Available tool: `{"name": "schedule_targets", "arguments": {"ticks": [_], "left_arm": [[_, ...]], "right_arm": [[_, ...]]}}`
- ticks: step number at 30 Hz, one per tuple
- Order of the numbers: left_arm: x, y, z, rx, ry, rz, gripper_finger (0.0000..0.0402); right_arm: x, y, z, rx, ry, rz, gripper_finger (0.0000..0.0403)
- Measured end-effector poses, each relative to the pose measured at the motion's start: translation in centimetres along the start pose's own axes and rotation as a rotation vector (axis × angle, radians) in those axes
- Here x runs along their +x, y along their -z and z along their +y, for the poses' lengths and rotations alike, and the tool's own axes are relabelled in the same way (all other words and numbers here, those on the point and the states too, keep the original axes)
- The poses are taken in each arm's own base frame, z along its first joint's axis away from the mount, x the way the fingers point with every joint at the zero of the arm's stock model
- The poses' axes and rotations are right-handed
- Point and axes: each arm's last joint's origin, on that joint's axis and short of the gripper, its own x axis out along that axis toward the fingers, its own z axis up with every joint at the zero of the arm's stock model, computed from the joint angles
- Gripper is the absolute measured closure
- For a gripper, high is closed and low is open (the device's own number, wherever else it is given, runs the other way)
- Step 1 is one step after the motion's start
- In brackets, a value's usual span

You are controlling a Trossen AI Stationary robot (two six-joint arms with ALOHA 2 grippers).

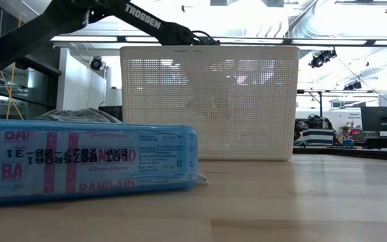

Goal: Pick & place medical supplies in basket/bin
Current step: Put the orange pill bottle into the white bin, then put the blue first aid kit into the white bin

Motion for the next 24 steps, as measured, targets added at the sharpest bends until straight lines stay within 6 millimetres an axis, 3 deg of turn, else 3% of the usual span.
{"name": "schedule_targets", "arguments": {"ticks": [4, 15, 24], "left_arm": [[0.0, 0.0, -0.1, 0.001, 0.002, 0.003, 0.0108], [0.1, 0.2, -0.7, 0.006, 0.021, 0.016, 0.0009], [-1.5, -0.5, -1.6, 0.006, 0.144, 0.015, 0.0018]], "right_arm": [[0.0, 0.0, 0.0, 0.0, 0.0, 0.0, 0.0263], [0.0, 0.0, 0.0, 0.0, 0.0, 0.0, 0.0263], [0.0, 0.0, 0.0, 0.0, -0.003, 0.004, 0.0263]]}}
